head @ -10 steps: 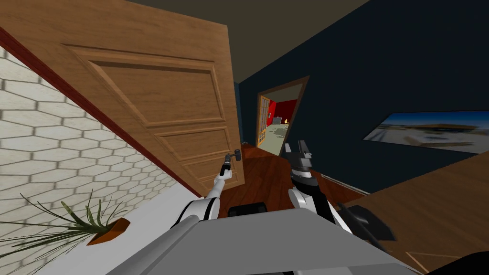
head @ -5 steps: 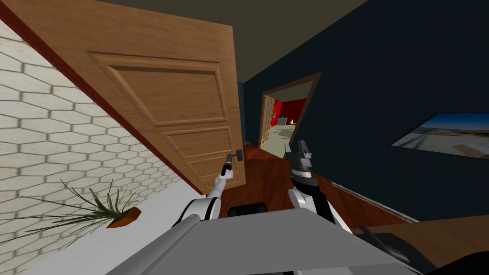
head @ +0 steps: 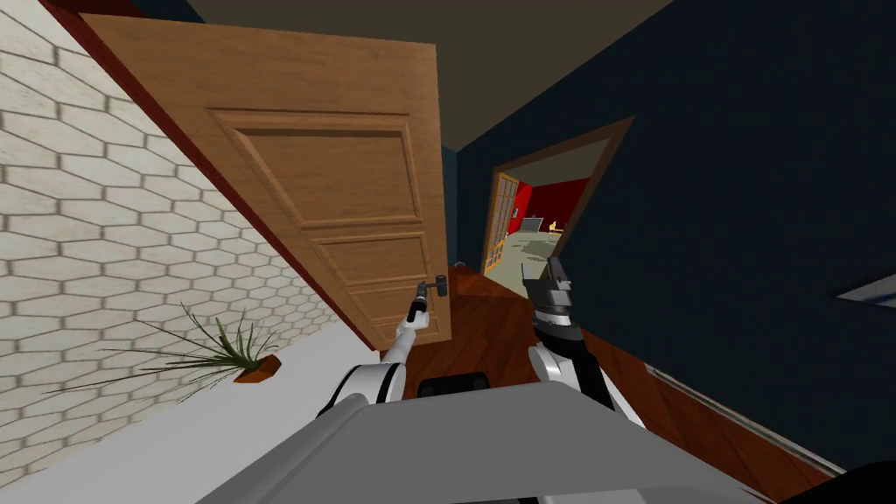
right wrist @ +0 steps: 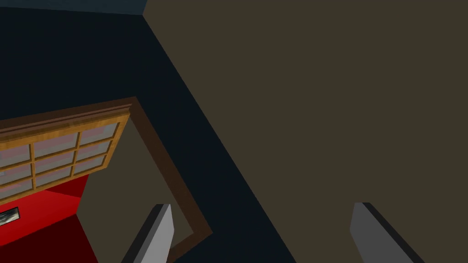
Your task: Push the door open
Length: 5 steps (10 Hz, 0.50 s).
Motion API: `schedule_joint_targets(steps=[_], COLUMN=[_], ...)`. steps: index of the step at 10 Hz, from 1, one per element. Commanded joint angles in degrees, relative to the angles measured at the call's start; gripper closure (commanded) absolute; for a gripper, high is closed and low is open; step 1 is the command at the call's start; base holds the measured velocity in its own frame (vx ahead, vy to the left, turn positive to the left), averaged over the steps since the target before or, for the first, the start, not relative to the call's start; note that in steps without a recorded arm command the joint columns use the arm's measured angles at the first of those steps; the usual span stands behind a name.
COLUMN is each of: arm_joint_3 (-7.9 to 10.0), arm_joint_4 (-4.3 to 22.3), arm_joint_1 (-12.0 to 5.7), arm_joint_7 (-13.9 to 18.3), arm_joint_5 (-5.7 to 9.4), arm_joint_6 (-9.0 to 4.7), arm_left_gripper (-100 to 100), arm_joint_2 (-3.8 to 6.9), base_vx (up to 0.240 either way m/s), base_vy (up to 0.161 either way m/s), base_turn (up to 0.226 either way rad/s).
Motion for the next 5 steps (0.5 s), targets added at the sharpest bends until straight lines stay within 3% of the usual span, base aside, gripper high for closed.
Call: schedule_joint_targets(steps=[1,3,5], arm_joint_3=[-0.41,-0.94,-0.94], arm_joint_4=[0.11,0.23,0.23], arm_joint_1=[-0.35,-0.42,-0.42], arm_joint_7=[0.26,0.48,0.48], arm_joint_5=[0.02,-0.02,-0.02], arm_joint_6=[-0.29,-0.30,-0.30], arm_left_gripper=[100,100,100], arm_joint_2=[-0.18,-0.80,-0.80], base_vx=[0.062,0.036,-0.005], base_vy=[-0.176,-0.191,-0.074], base_turn=[0.193,0.164,0.025])
